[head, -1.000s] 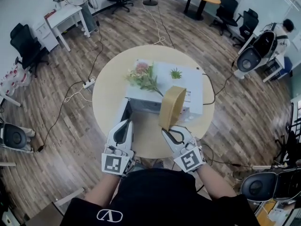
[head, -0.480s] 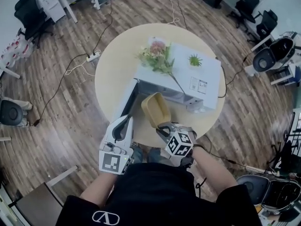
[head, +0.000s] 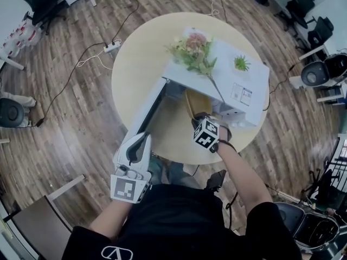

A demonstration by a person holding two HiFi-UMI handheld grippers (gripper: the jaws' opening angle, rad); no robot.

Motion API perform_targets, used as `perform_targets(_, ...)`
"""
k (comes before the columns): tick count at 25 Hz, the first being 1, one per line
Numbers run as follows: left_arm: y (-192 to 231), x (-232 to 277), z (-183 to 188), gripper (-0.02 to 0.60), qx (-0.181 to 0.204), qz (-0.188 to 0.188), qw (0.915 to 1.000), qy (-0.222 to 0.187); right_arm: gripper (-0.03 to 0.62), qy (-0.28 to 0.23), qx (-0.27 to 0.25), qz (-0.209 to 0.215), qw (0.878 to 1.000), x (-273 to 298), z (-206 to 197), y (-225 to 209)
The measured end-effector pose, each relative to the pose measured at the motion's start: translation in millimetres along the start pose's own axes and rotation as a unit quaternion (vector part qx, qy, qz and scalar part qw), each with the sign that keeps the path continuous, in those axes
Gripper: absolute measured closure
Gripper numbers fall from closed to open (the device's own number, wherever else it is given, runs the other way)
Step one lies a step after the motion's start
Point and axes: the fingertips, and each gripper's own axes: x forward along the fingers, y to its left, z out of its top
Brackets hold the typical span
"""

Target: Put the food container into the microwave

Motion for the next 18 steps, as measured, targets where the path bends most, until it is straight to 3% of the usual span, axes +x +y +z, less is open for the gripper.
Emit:
perform_targets(8,3.7,-10.2,-14.2,0.581,-0.008,0.008,0.9999,0.01,0.572,0.052,0.034,-0.079,0.995,27.2,-2.1,-63.6)
perform_targets(11,2.5,-15.1,-23.7,0.581,-0.014,0.009,0.9994,0.03,0.572,0.062,0.038,-0.089,0.993,35.1,0.7,-77.5)
perform_targets(18,4.3,-23.4,-32.5,0.581,-0.023,0.019,0.9992,0.028,0.572,0.087,0.031,-0.12,0.989,48.3,5.0,-99.8)
